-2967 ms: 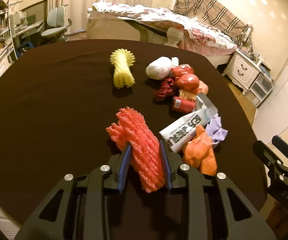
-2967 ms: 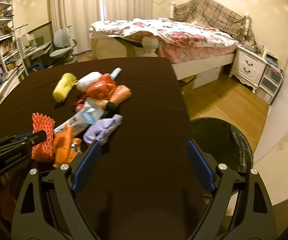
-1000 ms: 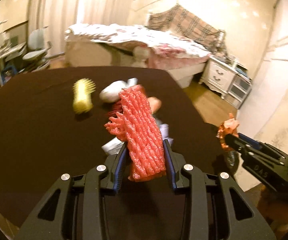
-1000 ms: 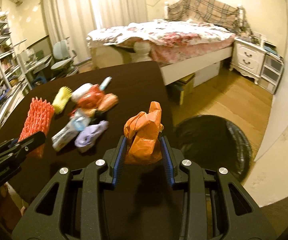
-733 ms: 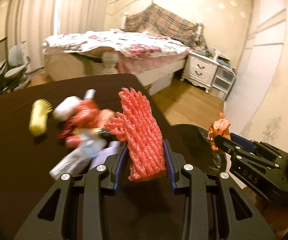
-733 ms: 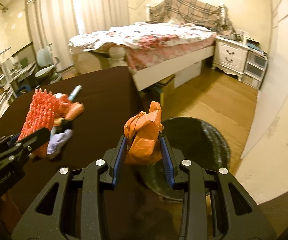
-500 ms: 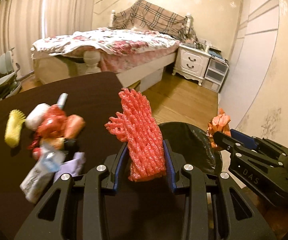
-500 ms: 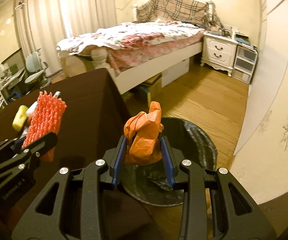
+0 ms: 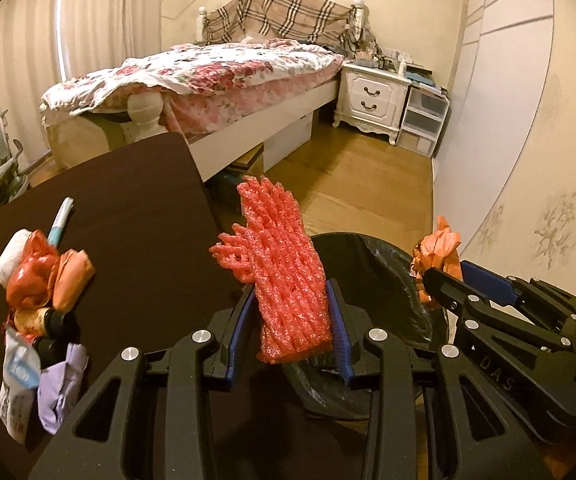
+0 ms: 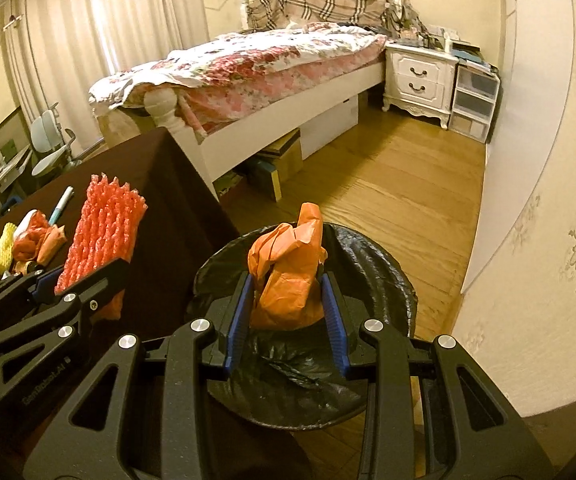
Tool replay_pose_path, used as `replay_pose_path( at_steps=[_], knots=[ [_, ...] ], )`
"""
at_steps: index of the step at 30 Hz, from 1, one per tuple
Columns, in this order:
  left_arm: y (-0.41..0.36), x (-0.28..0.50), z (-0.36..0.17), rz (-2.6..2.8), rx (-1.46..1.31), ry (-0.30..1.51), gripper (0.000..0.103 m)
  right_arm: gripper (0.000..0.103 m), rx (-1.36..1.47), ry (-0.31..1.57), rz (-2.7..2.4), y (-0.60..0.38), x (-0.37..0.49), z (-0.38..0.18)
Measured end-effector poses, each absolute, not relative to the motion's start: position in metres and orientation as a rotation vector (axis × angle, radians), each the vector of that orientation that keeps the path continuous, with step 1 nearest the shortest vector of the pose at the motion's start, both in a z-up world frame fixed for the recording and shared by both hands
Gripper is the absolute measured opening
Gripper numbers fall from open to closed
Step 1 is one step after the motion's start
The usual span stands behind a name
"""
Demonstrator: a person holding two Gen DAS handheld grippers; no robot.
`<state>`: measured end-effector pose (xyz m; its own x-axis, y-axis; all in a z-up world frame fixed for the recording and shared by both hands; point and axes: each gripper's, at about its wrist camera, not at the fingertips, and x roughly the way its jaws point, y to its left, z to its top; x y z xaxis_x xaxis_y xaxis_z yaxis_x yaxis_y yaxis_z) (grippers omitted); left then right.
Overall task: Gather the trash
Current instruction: 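Carry both items over the bin and open both tools to drop them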
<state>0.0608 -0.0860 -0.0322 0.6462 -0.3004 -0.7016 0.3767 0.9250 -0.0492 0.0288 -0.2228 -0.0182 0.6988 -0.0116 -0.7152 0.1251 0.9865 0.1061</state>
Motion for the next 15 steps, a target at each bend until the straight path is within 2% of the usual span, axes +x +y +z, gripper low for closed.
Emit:
replay_pose_path(
  at_steps=[3, 5, 6, 11, 15],
  knots=[
    [-0.093, 0.062, -0.034, -0.385, 0.118, 0.787, 0.039, 0.036, 0.157, 0.792, -0.086, -0.228, 0.03, -0.019],
    [-0.094, 0.063, -0.035, -0.382, 0.122, 0.791, 0.044, 0.042, 0.159, 0.792, -0.095, -0.232, 0.031, -0.019],
    [-0.095, 0.063, -0.035, -0.379, 0.126, 0.792, 0.046, 0.05, 0.16, 0.79, -0.098, -0.233, 0.032, -0.019],
    [-0.096, 0.06, -0.032, -0.359, 0.135, 0.776, 0.067, 0.054, 0.163, 0.782, -0.119, -0.239, 0.031, -0.018],
    [-0.098, 0.055, -0.031, -0.35, 0.157, 0.761, 0.071, 0.056, 0.165, 0.778, -0.128, -0.241, 0.028, -0.017]
  ],
)
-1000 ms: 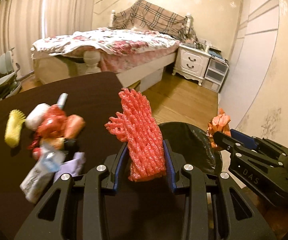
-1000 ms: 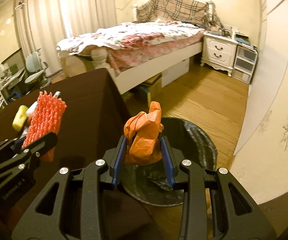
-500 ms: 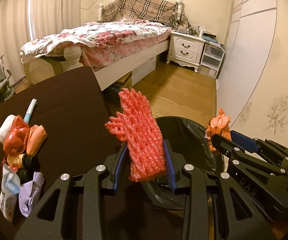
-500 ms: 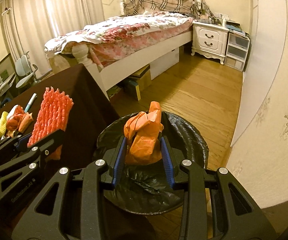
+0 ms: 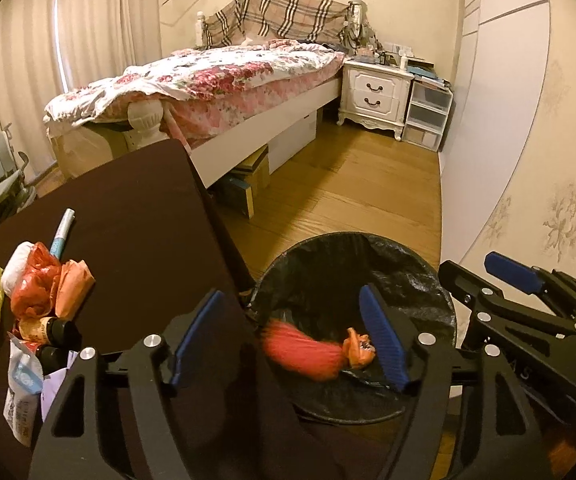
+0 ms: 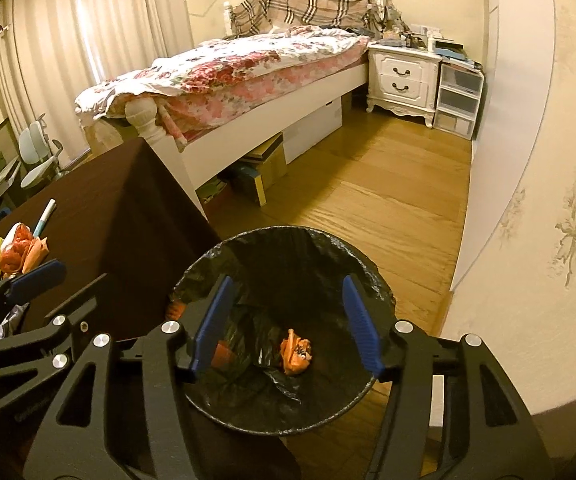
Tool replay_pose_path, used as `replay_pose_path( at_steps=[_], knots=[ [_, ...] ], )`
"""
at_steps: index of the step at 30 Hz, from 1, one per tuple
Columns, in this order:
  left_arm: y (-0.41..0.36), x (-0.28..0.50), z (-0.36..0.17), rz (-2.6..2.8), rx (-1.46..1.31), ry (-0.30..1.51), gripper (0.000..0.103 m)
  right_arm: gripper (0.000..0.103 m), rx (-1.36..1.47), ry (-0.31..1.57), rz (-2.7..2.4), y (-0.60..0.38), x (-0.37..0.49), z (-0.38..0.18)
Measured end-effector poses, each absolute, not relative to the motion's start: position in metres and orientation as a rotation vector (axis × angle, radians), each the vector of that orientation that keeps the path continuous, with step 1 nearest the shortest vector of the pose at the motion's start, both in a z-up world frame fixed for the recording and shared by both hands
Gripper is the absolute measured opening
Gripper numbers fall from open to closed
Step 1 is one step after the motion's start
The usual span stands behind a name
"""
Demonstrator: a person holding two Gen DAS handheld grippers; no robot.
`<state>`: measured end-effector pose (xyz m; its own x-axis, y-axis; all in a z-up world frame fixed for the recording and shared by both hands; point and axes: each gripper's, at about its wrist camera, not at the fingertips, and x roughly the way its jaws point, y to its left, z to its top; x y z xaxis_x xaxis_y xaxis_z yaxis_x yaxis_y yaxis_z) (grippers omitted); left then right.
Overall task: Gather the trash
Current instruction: 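Carry both items over the bin and open both tools to drop them, then return both tools to the table and grasp the white sachet with the left tool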
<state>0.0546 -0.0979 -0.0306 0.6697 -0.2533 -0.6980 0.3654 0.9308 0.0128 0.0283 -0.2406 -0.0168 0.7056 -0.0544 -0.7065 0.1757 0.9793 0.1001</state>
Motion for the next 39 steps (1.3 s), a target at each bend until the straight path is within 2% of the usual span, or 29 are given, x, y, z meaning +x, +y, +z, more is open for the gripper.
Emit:
replay_pose_path(
  at_steps=[20, 39],
  knots=[
    [-0.049, 0.043, -0.013, -0.244, 0.084, 0.744, 0.071, 0.061, 0.158, 0.782, -0.064, -0.218, 0.021, -0.007],
    [0.082, 0.018, -0.02, -0.036, -0.007, 0.782, 0.071, 0.064, 0.099, 0.803, 0.105, -0.125, 0.012, -0.003]
  ],
)
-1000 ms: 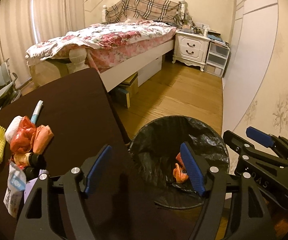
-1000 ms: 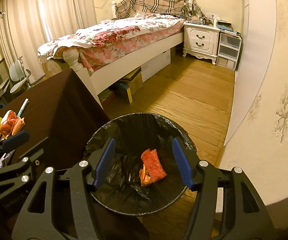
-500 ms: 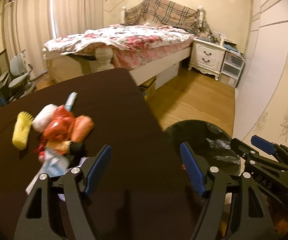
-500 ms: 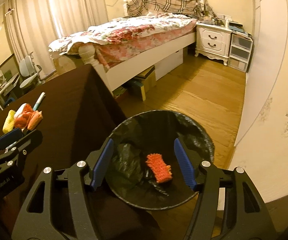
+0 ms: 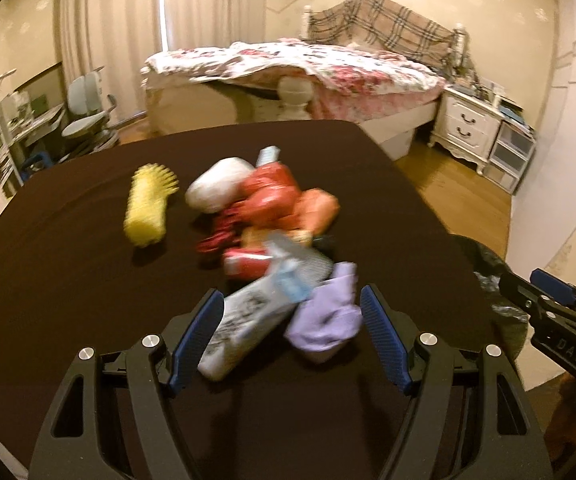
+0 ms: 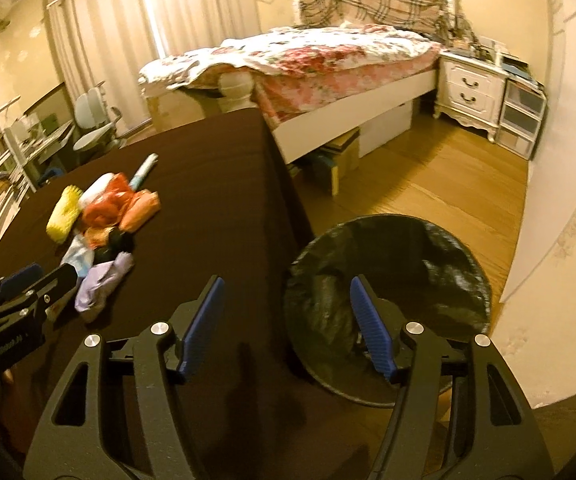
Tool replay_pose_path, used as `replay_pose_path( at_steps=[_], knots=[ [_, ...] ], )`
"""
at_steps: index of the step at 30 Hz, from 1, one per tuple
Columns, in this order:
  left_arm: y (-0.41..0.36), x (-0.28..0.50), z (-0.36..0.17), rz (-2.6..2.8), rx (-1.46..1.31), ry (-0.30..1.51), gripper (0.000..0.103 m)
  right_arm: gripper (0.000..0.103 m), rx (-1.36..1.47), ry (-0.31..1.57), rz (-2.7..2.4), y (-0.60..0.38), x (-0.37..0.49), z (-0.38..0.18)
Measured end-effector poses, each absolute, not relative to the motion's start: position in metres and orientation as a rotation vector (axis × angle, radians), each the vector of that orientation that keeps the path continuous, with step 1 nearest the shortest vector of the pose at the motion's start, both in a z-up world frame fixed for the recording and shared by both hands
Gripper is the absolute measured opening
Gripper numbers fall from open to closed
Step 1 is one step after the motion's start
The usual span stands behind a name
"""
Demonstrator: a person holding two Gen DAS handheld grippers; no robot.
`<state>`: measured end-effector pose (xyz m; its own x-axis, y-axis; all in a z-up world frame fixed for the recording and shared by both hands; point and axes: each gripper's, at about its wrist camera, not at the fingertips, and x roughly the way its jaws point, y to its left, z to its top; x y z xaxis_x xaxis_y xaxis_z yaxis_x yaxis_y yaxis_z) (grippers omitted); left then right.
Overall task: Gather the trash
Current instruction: 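Return both tools to the table and grasp the white sachet with the left tool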
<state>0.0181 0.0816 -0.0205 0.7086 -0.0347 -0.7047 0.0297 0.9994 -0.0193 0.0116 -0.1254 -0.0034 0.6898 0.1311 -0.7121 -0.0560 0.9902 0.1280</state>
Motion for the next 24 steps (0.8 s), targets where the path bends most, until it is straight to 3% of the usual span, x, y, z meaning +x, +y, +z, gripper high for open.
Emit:
replay_pose_path(
  at_steps=[14, 15, 17, 20, 24],
  knots=[
    [0.12, 0.029, -0.046, -0.062, -0.038, 0.87, 0.071, 0.064, 0.022, 0.846, 0.17, -0.067, 0.013, -0.008],
    [0.12, 0.03, -0.046, -0.074, -0.045, 0.876, 0.07, 0.064, 0.018, 0.848, 0.173, -0.065, 0.013, -0.008],
    [0.12, 0.031, -0.048, -0.095, -0.046, 0.887, 0.055, 0.065, 0.011, 0.851, 0.177, -0.062, 0.012, -0.009],
    [0.119, 0.029, -0.049, -0.12, -0.045, 0.891, 0.046, 0.065, 0.003, 0.854, 0.183, -0.057, 0.013, -0.009],
    [0.121, 0.018, -0.046, -0.133, -0.035, 0.873, 0.041, 0.065, -0.007, 0.856, 0.194, -0.049, 0.012, -0.009]
  ],
)
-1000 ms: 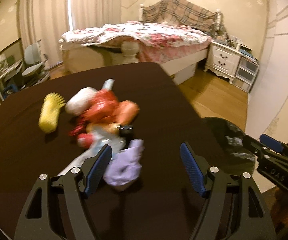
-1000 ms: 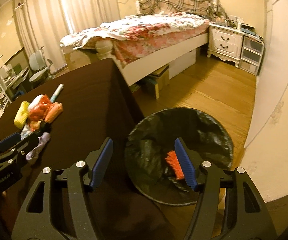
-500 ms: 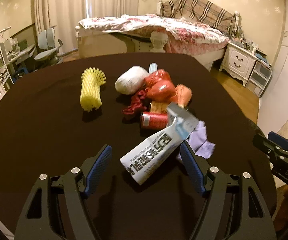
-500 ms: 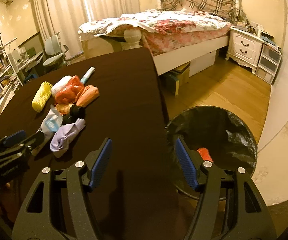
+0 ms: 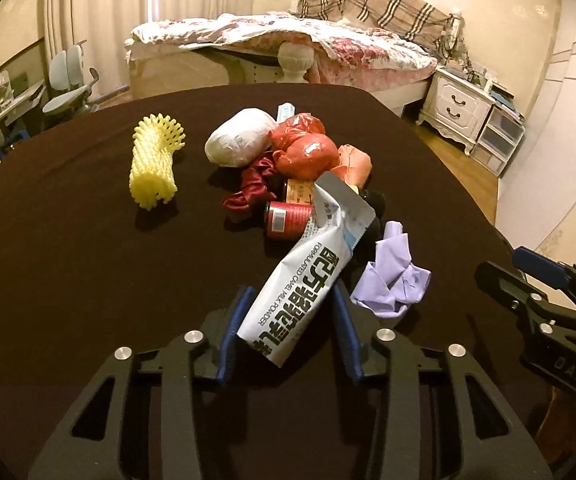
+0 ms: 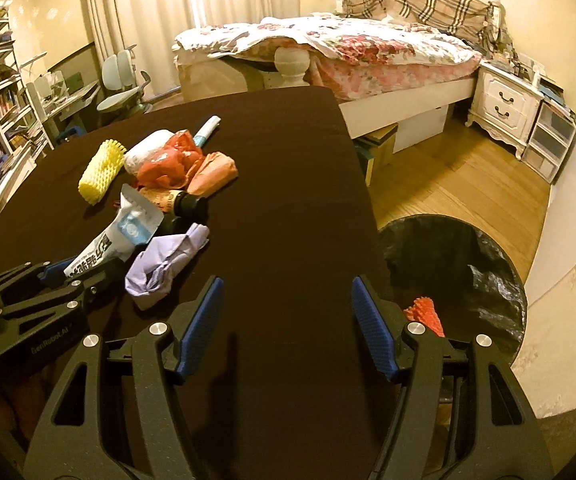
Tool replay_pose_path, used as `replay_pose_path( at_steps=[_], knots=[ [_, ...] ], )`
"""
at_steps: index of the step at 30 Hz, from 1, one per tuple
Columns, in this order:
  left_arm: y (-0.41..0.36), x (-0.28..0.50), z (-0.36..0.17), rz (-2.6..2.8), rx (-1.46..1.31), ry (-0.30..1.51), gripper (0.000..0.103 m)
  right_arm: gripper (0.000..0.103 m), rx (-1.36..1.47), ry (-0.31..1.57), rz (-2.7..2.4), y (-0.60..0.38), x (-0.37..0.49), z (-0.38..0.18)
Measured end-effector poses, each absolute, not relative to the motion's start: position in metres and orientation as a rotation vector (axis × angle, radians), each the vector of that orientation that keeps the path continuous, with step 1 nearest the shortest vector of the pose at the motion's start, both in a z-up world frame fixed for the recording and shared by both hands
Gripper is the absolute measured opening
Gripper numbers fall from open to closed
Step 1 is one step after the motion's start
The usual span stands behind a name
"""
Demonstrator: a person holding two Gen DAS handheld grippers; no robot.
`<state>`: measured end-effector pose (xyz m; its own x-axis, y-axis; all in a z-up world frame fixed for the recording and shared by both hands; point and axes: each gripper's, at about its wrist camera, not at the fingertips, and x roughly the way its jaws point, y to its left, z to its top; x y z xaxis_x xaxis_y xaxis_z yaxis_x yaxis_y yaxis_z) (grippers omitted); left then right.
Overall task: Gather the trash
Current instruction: 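Return both tools to the table and grasp the white sachet with the left tool, then grasp the lilac cloth with the right tool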
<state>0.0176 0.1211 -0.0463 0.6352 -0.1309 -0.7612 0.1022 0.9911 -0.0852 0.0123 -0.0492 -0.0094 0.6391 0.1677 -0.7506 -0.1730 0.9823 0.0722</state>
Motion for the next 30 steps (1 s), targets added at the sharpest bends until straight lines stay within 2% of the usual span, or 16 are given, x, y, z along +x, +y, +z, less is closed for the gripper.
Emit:
replay_pose_path(
  at_steps=[7, 27, 29, 30],
  knots=[
    [0.133, 0.004, -0.041, -0.103, -0.052, 0.845, 0.037, 0.065, -0.028, 0.859, 0.24, -0.029, 0.01, -0.01],
    [0.193, 0.002, -0.04, 0.077, -0.117, 0.83, 0.037, 0.066, -0.037, 0.936, 0.321, 0.035, 0.03, -0.022],
    [0.193, 0.003, -0.041, 0.072, -0.118, 0.831, 0.037, 0.064, -0.037, 0.939, 0.321, 0.033, 0.03, -0.023],
    [0.194, 0.003, -0.041, 0.07, -0.118, 0.832, 0.037, 0.06, -0.04, 0.939, 0.322, 0.032, 0.029, -0.023]
  ],
)
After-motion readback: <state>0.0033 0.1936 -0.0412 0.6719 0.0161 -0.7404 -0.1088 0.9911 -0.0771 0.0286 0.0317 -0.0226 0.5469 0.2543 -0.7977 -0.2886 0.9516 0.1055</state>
